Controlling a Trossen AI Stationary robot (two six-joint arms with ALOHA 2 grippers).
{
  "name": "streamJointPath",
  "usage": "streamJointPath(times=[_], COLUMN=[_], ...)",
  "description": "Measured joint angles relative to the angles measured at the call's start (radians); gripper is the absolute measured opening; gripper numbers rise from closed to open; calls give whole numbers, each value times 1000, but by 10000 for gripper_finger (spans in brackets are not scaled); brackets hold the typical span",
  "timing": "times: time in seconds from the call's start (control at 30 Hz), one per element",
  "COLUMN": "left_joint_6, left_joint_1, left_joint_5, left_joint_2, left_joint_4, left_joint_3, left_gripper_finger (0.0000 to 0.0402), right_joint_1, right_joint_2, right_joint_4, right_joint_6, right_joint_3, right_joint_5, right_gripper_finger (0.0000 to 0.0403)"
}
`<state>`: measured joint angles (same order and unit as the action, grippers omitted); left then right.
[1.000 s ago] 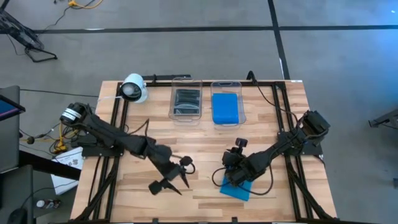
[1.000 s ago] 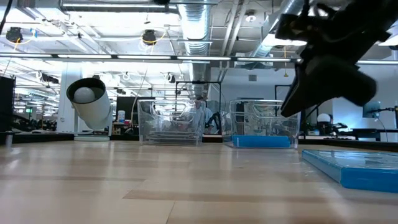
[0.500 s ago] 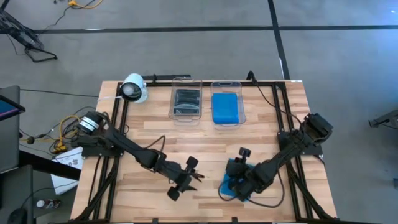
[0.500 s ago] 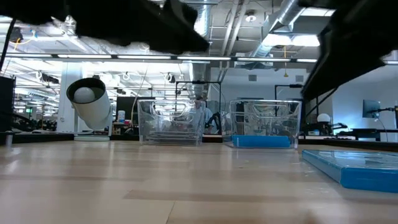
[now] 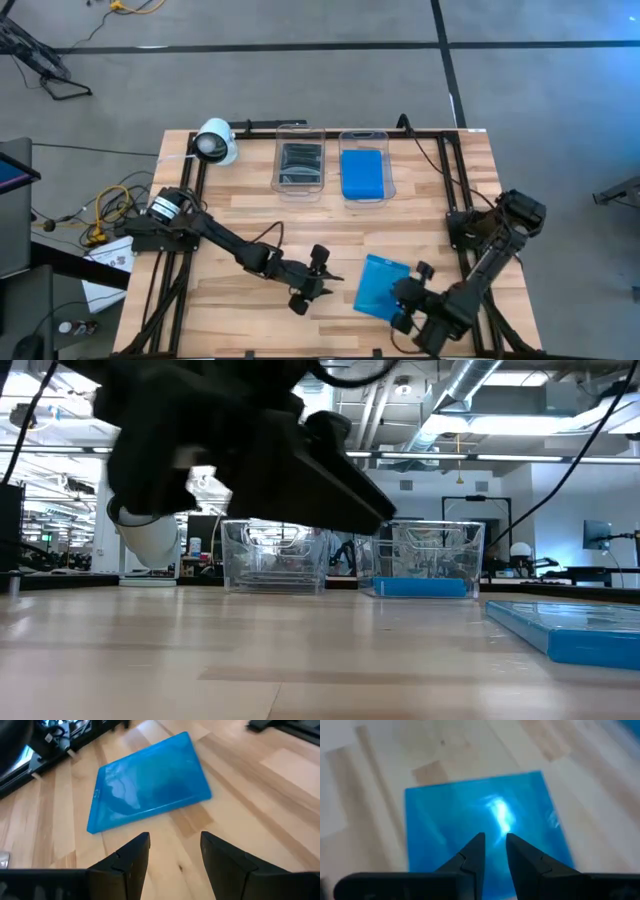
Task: Pick & place jewel cases by type
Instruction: Put the blue CD case into the right transparent bin
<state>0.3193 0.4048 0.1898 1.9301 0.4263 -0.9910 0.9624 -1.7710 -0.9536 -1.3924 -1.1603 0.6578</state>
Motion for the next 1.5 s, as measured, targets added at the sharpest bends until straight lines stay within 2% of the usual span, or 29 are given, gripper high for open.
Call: streamJointPath(times=[0.23, 0.43, 0.63, 1.0, 1.2, 1.5], left_joint_6=[-51, -198, -296, -351, -369, -377], left_joint_1=[-45, -98, -133, -139, -149, -149], left_joint_5=[-52, -101, -140, -139, -124, -99], left_joint_2=[52, 56, 70, 131, 133, 135], left_joint_4=[-32, -103, -116, -109, -129, -192], left_joint_3=[-73, -109, -110, -126, -125, -125], left_gripper_finger=[173, 173, 173, 174, 174, 174], right_joint_1=[108, 157, 164, 148, 103, 10], right_joint_2=[0, -4, -19, -19, -11, -13], right_joint_4=[36, 120, 218, 260, 364, 402], right_joint_6=[-162, -179, -206, -195, -58, 141], right_joint_3=[0, 48, 136, 256, 305, 305], right_joint_5=[-5, -6, -118, -144, -132, -142], right_gripper_finger=[70, 70, 70, 70, 70, 70])
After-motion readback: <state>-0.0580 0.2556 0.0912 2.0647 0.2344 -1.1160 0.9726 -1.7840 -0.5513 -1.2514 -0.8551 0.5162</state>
